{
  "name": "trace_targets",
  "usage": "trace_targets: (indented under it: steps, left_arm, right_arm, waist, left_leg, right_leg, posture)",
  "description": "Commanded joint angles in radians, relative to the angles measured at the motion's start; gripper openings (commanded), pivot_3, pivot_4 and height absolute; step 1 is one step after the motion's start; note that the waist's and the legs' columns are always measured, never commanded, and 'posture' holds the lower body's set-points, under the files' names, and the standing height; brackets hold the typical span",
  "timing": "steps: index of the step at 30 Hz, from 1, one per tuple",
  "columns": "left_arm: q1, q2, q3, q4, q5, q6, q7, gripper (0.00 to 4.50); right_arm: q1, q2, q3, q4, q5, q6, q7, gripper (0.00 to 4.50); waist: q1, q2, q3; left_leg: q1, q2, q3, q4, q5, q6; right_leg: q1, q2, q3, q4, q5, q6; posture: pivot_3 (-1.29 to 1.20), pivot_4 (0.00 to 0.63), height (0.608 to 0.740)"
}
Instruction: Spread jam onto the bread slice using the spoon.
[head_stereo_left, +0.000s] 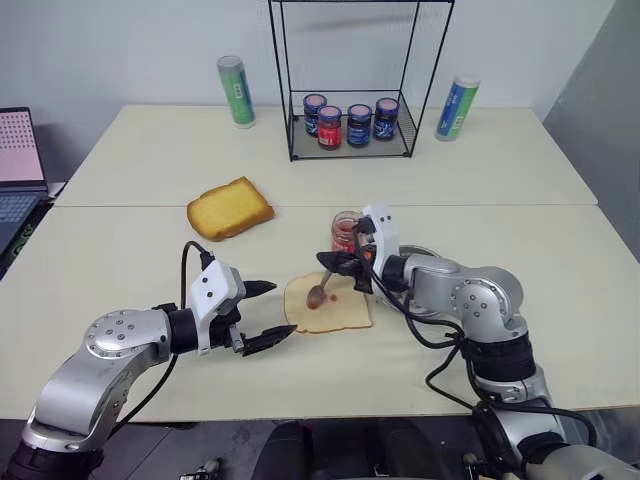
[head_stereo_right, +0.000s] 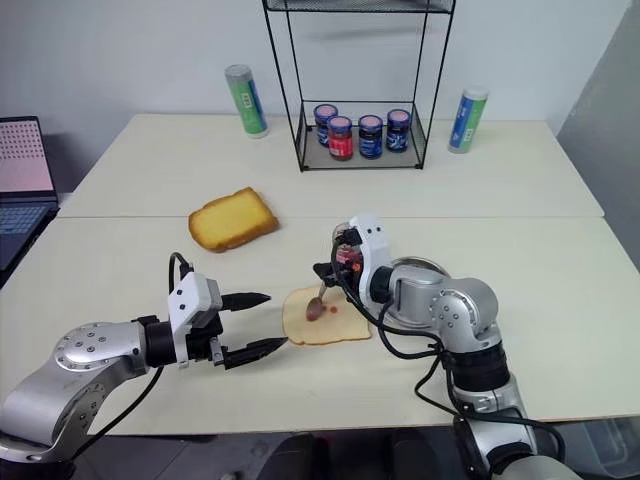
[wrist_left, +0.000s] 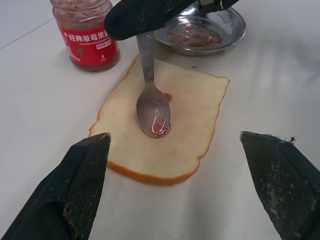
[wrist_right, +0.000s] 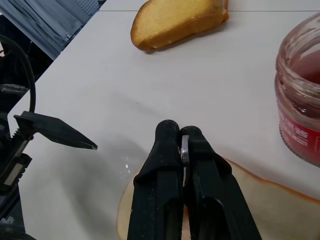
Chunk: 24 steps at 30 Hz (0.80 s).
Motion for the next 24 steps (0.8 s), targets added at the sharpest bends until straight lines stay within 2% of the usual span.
trace_targets:
  steps: [1,8,24]
  left_arm:
    - [-0.004,-0.002,0.003,-0.04,-0.006,-0.013,0.004,4.35]
    - [-0.009,-0.004,-0.003,-0.031,-0.003,-0.017,0.001,4.35]
    - [-0.046,-0.008,-0.024,0.002,0.007,-0.028,-0.013,4.35]
  right_arm:
    - [0.011,-0.012,-0.067,0.003,-0.033,0.0,-0.039,0.08]
    - [0.049,-0.021,-0.17,-0.042,-0.008,0.069,-0.083,0.08]
    - [0.046,0.048,-0.386,-0.105,0.04,0.236,-0.171,0.08]
  waist:
    - [0.001,0.0,0.0]
    - [0.01,-0.001,0.0]
    - [0.013,-0.001,0.0]
  left_leg:
    - [0.0,0.0,0.0,0.0,0.0,0.0]
    - [0.0,-0.001,0.0,0.001,0.0,0.0]
    - [0.0,-0.001,0.0,0.001,0.0,0.0]
  right_leg:
    - [0.0,0.0,0.0,0.0,0.0,0.0]
    - [0.001,-0.001,0.0,0.0,0.0,0.0]
    - [0.001,-0.001,0.0,0.0,0.0,0.0]
  posture:
    - [0.0,0.15,0.74]
    - [0.0,0.15,0.74]
    - [0.0,0.15,0.74]
